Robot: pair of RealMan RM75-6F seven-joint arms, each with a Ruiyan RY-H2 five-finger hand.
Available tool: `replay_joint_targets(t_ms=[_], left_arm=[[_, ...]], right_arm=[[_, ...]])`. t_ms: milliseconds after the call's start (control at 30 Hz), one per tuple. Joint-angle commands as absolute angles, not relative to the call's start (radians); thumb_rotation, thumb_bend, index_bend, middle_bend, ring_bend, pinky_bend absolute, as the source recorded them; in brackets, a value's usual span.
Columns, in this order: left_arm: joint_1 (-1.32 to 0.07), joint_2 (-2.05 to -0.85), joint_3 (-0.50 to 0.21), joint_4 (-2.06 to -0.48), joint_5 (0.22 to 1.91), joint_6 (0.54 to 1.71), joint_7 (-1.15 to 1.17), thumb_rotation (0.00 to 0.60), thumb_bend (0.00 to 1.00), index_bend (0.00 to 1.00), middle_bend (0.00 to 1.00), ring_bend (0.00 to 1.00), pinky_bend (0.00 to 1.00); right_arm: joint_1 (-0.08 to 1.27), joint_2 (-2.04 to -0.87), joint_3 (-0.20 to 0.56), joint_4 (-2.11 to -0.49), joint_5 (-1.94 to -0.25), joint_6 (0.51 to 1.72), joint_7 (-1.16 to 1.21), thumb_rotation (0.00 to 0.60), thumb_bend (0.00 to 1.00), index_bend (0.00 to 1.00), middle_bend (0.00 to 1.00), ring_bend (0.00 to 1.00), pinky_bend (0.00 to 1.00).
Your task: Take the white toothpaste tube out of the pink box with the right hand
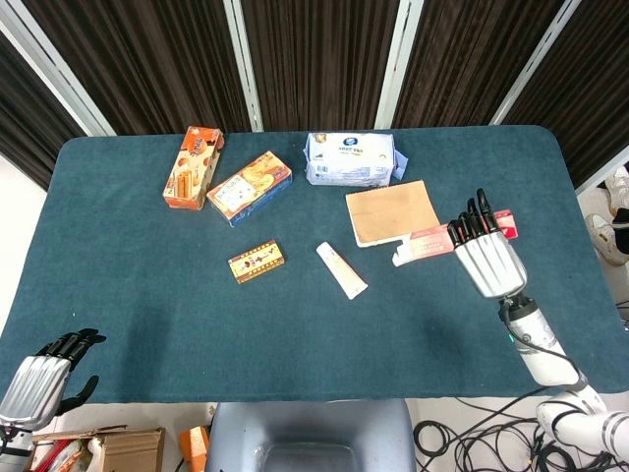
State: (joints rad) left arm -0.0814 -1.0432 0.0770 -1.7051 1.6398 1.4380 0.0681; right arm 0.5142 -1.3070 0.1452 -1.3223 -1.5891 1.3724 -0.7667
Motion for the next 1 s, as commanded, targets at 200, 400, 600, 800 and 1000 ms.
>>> replay_joint_targets(t_ms=[200, 400, 600, 800, 1000], left_arm=[[-0.082, -1.043, 0.077, -1.704, 1.639, 1.438, 0.066, 0.600, 0.36, 0.29, 0.24, 0.24, 0.41], [-0.082, -1.042, 0.077, -1.706, 1.636, 1.437, 0.067, 0.600, 0.36, 0.29, 0.24, 0.24, 0.41], [-0.082, -1.042, 0.079, -1.705, 1.641, 1.437, 0.068, 0.600, 0.36, 0.29, 0.24, 0.24, 0.41], [-0.084, -1.040, 0.078, -1.707, 1.633, 1.429, 0.066, 0.600, 0.36, 0.29, 0.24, 0.24, 0.41], [-0.084, -1.038, 0.076, -1.708, 1.625, 1.428, 0.067, 0.600, 0.36, 0.29, 0.24, 0.24, 0.41]], right_arm=[[0.473, -1.358, 0.053, -1.364, -1.471, 1.156, -0.343, 0.600, 0.46, 0.40, 0.39, 0.18, 0.12], [0.483, -1.441, -0.028, -1.192, -1.611, 1.168, -0.195, 0.600, 0.46, 0.42, 0.39, 0.18, 0.12], [0.482, -1.526, -0.051, -1.059, -1.647, 1.177, -0.121, 0.600, 0.46, 0.42, 0.39, 0.18, 0.12], [0.486, -1.539, -0.054, -1.045, -1.618, 1.120, -0.125, 0.600, 0.40, 0.40, 0.36, 0.18, 0.12], [0.486, -1.516, -0.049, -1.073, -1.611, 1.119, -0.118, 0.600, 0.25, 0.24, 0.25, 0.10, 0.08]])
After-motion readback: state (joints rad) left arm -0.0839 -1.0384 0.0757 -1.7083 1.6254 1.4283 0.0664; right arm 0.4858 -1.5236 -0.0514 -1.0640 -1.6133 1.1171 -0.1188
